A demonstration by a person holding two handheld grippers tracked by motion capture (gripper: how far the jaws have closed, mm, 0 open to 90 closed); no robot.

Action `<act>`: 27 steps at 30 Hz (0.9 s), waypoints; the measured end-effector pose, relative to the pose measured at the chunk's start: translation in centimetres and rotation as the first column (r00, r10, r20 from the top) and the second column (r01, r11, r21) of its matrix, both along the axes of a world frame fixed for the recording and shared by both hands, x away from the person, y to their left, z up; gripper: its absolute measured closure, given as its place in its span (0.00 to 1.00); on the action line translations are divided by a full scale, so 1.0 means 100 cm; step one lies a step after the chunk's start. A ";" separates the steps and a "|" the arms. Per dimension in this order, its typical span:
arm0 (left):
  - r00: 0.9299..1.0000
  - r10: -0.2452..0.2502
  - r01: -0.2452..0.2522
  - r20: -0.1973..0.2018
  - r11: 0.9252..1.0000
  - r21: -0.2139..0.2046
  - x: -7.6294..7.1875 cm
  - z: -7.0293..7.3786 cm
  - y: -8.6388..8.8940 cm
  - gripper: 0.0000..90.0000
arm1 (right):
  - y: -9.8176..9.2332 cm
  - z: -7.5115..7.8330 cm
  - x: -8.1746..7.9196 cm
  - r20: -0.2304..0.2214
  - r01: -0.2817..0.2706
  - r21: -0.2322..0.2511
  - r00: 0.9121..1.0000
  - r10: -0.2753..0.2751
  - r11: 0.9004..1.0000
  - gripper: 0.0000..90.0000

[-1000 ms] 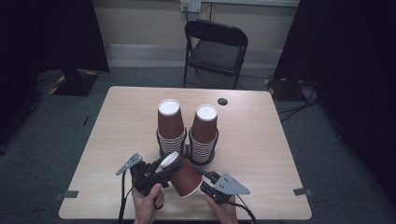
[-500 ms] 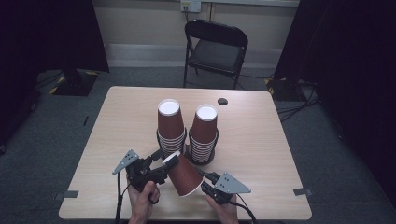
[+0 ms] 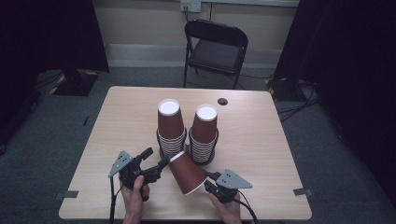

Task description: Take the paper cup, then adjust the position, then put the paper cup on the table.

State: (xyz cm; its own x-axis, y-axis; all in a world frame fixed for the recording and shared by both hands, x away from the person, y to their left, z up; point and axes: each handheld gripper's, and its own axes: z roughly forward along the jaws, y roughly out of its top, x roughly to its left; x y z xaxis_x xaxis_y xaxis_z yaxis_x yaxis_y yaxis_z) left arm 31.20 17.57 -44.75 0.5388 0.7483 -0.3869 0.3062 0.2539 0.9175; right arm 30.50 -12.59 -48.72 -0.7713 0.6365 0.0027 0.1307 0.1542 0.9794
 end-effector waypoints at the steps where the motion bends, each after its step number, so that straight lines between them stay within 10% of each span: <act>1: 1.000 0.018 -0.018 0.018 0.999 0.026 -0.001 -0.001 0.002 0.19 | -0.001 0.000 0.000 -0.006 -0.001 -0.004 1.000 0.001 1.000 0.93; 10: 0.995 -0.020 0.002 0.102 0.984 0.177 -0.006 0.004 -0.001 0.20 | -0.009 0.005 0.004 -0.072 0.008 -0.057 0.997 -0.012 0.998 0.93; 15: 0.987 -0.088 0.044 0.136 0.952 0.303 -0.010 0.006 -0.006 0.21 | -0.012 0.007 0.007 -0.102 -0.011 -0.081 0.995 0.002 0.997 0.93; 25: 0.980 -0.143 0.078 0.137 0.915 0.395 -0.015 0.001 -0.010 0.21 | -0.018 0.011 0.014 -0.186 -0.053 -0.100 0.982 0.034 0.994 0.93; 27: 0.978 -0.154 0.078 0.139 0.894 0.441 -0.016 -0.003 -0.011 0.21 | -0.019 0.013 0.015 -0.196 -0.063 -0.110 0.980 0.040 0.992 0.93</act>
State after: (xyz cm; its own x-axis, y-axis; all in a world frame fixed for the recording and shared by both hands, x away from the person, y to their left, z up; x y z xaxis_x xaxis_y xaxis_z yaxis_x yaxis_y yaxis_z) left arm 29.64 16.45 -45.07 0.6598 0.7489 0.0618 0.1431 -0.2059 0.9681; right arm 32.03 -14.48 -47.39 -0.7950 0.6008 0.0836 0.3046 0.2761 0.9116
